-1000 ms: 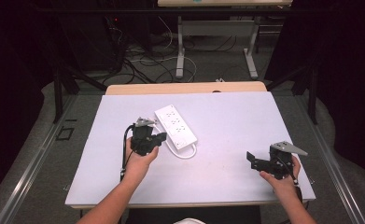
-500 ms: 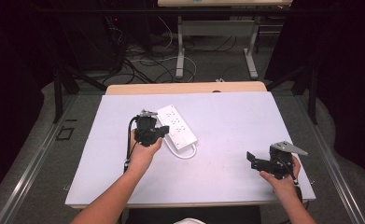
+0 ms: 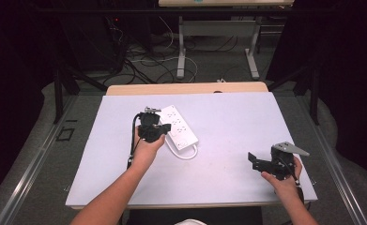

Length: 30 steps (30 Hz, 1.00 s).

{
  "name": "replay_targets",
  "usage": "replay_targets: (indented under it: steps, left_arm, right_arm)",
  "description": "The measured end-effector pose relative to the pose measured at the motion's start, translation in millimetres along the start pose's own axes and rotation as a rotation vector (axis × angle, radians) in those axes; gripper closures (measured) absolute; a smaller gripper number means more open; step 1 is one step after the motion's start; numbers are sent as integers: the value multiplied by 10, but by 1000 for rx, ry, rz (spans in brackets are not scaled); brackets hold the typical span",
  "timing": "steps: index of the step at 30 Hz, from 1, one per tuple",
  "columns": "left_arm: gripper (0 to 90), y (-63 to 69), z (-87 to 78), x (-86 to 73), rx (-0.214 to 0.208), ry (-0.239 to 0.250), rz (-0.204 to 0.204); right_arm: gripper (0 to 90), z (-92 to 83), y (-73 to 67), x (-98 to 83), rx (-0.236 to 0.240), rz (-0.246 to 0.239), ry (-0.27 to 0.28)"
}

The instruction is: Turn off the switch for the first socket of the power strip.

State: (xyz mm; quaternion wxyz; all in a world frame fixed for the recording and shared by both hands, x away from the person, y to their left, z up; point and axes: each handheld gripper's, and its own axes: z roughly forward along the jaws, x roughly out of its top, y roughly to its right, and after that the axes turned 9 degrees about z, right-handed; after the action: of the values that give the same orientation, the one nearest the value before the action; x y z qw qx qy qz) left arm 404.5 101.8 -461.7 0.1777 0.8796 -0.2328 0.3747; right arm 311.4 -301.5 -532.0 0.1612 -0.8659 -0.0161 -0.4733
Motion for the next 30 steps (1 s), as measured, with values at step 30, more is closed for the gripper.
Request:
replay_targets:
  steps: [30]
  left_arm:
    - [900,-97,359,76,50,-105,15]
  right_arm:
    - [27,2,7,-2,-4,13,-8]
